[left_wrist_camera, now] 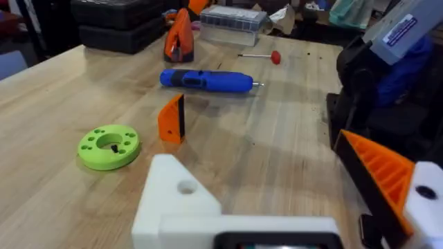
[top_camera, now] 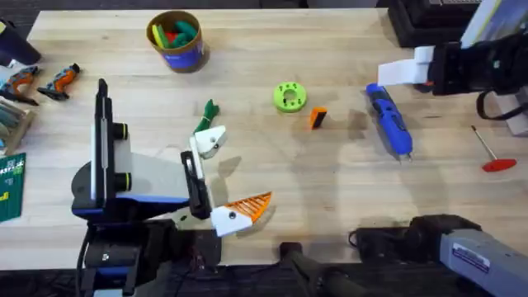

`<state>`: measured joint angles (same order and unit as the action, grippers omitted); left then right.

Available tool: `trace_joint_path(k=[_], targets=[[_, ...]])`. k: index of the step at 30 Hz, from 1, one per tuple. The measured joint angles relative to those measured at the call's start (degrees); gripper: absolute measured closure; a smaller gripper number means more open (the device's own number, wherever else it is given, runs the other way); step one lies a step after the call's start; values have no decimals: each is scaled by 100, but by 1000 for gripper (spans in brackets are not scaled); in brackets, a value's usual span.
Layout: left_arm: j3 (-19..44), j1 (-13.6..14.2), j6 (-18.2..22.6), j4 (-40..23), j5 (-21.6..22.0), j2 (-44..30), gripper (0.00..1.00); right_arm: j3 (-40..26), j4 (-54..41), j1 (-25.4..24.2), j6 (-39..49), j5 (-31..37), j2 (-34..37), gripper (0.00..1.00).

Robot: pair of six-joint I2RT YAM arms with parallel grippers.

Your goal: Pick up the gripper from the table and insert it into the empty holder that is missing its gripper. Then pick up a screw, insert it into the mounting hole, and use the screwdriver to tighten it. Finally, clean up the table by picking up the vegetable and placing it into the bucket.

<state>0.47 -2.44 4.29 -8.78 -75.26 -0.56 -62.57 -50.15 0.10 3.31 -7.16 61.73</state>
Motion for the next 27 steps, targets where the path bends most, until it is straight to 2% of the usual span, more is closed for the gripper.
trace_joint_path(k=[6,13,19,27], targets=[[0,0,0,0,0,-2,15,0,0,0,-114,-2,-2,21],[0,0,0,0,0,0,15,-87,-348,97,-1150,4,0,23],[0,0,0,0,0,-2,15,-615,-1018,649,-1559,229,173,22],[0,0,0,0,0,-2,15,-1259,-1663,1639,-1821,613,1043,22]])
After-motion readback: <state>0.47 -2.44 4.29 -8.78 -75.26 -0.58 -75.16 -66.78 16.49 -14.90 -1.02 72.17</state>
